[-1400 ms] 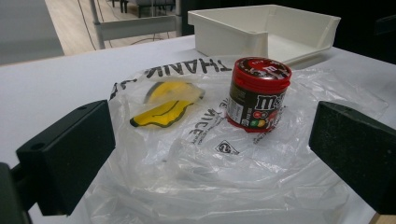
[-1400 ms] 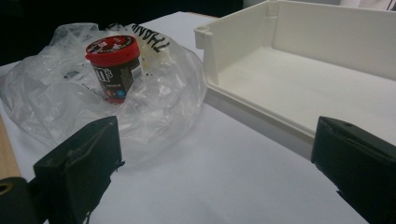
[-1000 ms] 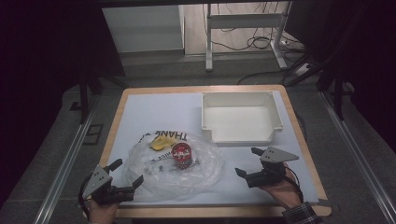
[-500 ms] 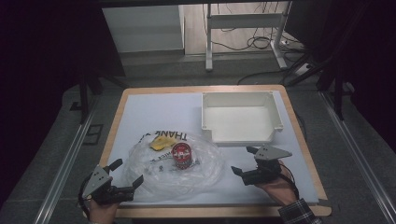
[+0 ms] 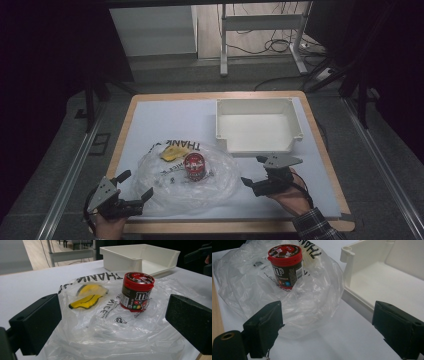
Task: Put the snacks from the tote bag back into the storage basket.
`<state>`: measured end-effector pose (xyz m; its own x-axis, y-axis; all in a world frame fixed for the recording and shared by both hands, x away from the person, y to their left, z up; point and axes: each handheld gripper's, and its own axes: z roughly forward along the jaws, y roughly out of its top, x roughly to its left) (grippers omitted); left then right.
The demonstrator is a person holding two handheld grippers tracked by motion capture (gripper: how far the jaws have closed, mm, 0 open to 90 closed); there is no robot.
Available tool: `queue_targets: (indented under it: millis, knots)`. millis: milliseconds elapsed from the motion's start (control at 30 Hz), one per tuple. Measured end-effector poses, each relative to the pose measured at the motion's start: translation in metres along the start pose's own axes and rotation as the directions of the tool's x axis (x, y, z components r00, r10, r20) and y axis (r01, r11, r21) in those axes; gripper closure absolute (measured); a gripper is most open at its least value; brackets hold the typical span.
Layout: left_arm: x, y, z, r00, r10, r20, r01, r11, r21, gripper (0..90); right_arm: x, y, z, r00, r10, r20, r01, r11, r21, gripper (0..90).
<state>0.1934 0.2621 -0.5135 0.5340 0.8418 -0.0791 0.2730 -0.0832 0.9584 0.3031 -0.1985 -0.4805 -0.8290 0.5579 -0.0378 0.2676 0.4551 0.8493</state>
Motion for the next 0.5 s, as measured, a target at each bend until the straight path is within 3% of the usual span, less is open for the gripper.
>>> queue_targets:
  millis: [267, 500]
  knots:
    - [0.0, 0.0, 0.0, 1.0, -0.001, 0.003, 0.001, 1.0, -0.002, 0.4, 0.0, 0.008, 0.011, 0.999, 0.038, -0.022, -0.038, 0.999, 0.016, 9.9]
    - [0.0, 0.001, -0.002, 1.0, 0.002, 0.003, -0.002, 0.9998, -0.019, 0.3, 0.004, 0.014, 0.021, 0.9991, 0.026, -0.035, -0.024, 0.999, 0.044, 7.7]
